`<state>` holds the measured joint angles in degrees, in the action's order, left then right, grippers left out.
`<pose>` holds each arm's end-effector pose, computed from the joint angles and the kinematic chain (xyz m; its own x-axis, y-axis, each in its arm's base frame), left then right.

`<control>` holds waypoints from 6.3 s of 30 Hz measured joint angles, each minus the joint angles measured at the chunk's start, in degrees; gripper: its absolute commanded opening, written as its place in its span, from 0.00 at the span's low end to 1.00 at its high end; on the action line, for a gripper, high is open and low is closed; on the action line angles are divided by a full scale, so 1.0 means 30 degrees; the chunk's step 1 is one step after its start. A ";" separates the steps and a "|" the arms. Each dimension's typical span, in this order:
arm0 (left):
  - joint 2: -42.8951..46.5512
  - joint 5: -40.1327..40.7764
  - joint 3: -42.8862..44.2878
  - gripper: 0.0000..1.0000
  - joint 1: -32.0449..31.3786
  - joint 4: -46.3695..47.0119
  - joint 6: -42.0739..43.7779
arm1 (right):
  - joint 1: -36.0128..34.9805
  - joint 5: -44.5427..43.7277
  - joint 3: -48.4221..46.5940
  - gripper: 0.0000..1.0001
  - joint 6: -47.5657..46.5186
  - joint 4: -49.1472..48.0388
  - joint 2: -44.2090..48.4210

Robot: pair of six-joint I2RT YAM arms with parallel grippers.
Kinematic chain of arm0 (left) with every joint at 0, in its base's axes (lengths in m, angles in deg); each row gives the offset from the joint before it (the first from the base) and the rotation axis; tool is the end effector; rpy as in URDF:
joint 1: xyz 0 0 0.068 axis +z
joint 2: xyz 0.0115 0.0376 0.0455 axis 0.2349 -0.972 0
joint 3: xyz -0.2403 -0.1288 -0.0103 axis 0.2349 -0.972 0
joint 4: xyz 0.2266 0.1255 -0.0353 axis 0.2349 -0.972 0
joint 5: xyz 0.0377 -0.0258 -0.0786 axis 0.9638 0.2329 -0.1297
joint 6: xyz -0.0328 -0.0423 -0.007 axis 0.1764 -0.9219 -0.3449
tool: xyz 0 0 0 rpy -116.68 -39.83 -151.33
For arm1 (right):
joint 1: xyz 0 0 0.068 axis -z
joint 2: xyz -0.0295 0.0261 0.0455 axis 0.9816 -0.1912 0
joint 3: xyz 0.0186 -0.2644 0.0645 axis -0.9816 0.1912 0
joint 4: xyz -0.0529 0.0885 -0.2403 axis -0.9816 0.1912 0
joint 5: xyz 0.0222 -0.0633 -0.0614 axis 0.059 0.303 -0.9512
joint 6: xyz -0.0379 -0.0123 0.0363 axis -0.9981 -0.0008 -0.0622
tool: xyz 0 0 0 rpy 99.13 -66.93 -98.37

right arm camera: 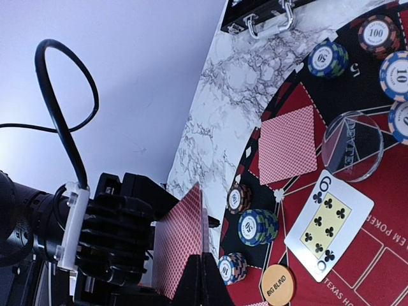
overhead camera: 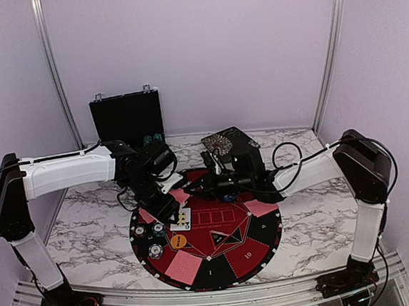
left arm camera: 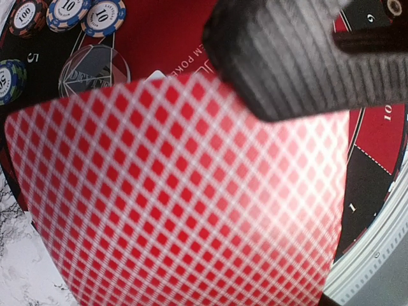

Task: Distribute texas hold em gaming equipment
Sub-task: Adjust the poker card at the face-down deck piles.

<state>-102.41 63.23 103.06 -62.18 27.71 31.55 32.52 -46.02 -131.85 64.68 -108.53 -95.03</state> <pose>0.2322 -0.2695 0.2387 -0.6643 0.6607 -0.3497 0.7322 0.6693 -0.1262 0.2698 0.3117 0.1866 -0.9322 0.0757 -0.3538 -0.3197 0.2858 0.9034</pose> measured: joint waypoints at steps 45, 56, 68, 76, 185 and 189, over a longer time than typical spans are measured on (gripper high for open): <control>0.0000 -0.0029 0.0000 0.34 0.0095 0.0007 0.0117 | -0.0189 -0.0255 0.0576 0.00 0.0160 -0.0153 0.0546; 0.0000 -0.0036 0.0000 0.34 0.0168 0.0015 0.0131 | -0.0299 -0.0270 0.0852 0.23 0.0087 -0.0058 0.0750; 0.0000 -0.0036 0.0000 0.35 0.0204 0.0015 0.0138 | -0.0313 -0.0255 0.0481 0.37 -0.0262 0.0459 0.0809; 0.0000 -0.0015 0.0000 0.34 0.0270 0.0029 0.0138 | -0.0648 -0.0109 -0.0335 0.40 -0.0408 0.0750 0.0226; -0.0102 -0.0066 0.0648 0.34 0.0270 -0.0095 0.0335 | -0.0685 -0.0321 -0.0685 0.38 -0.1362 0.1457 -0.0146; -0.0102 -0.0066 0.0648 0.34 0.0270 -0.0095 0.0335 | -0.0670 -0.0386 -0.0685 0.38 -0.1370 0.1464 -0.0109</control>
<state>-102.71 63.03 105.00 -61.38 27.42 32.56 30.51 -47.18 -133.90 60.57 -104.14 -95.36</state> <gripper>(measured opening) 0.653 0.381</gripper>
